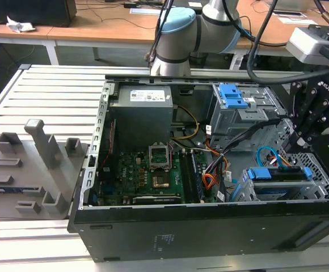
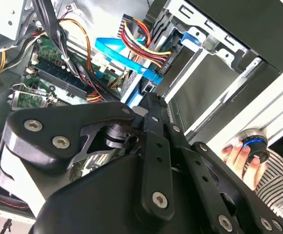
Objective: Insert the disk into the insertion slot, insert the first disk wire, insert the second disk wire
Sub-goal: 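Insert the second disk wire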
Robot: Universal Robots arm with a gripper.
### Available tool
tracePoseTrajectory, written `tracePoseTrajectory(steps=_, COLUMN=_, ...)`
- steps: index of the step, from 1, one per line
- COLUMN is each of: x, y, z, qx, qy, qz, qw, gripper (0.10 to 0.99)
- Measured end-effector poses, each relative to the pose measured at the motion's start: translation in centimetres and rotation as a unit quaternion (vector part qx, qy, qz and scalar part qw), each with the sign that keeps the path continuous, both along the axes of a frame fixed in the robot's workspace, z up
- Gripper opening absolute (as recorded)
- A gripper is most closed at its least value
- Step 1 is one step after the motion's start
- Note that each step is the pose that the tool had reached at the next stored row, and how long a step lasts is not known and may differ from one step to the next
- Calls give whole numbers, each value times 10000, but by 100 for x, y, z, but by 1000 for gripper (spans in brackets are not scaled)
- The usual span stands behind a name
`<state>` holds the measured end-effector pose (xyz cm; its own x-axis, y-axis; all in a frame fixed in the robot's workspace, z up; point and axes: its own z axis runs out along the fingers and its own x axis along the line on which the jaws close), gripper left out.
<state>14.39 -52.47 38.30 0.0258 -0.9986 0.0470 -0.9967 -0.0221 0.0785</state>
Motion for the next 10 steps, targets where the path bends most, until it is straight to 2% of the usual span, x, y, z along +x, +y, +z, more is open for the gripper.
tracePoseTrajectory(steps=5, x=-116, y=-1, z=-1, qx=0, qy=-21, qz=-1, qw=10000, gripper=106)
tracePoseTrajectory(steps=10, x=-117, y=0, z=-1, qx=1, qy=-21, qz=0, qw=10000, gripper=106)
